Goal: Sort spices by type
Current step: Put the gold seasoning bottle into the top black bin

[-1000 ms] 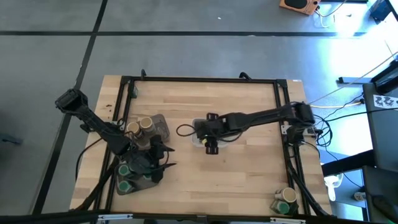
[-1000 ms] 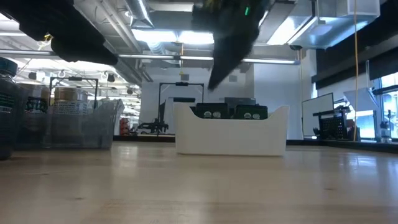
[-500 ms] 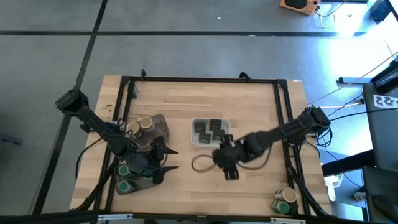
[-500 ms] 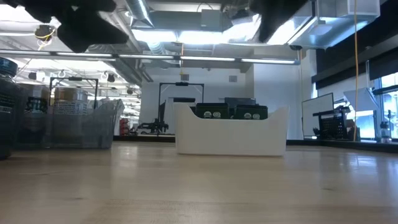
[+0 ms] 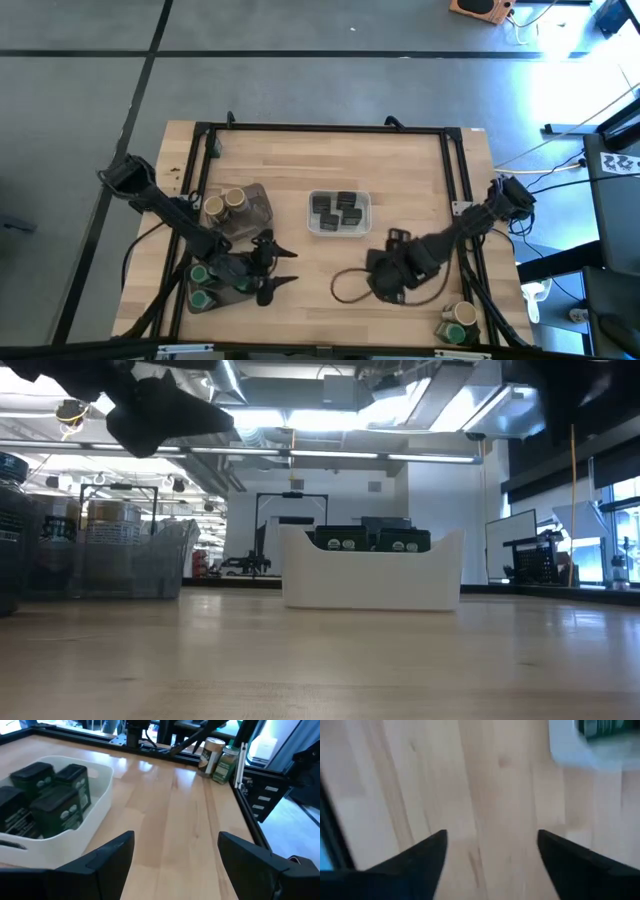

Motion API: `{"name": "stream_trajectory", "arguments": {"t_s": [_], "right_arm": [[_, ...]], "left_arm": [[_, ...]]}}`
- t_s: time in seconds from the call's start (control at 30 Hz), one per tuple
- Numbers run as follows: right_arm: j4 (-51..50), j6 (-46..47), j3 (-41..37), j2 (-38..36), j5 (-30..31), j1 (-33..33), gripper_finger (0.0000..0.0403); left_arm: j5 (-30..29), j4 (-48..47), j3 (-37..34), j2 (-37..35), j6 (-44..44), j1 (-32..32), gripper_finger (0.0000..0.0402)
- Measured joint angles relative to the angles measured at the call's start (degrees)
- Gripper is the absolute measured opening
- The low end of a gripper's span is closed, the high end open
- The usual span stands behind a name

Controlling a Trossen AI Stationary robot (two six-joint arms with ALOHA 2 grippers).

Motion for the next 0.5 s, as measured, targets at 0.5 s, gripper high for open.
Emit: {"name": "stream_trajectory", "arguments": {"t_s": [0.5], "right_arm": [[-14.8,17.8,-4.6,0.0,2.4,11.0,0.0356]], "left_arm": [[0.2,-1.4,14.7,12.8,4.7,0.0,0.0285]]}}
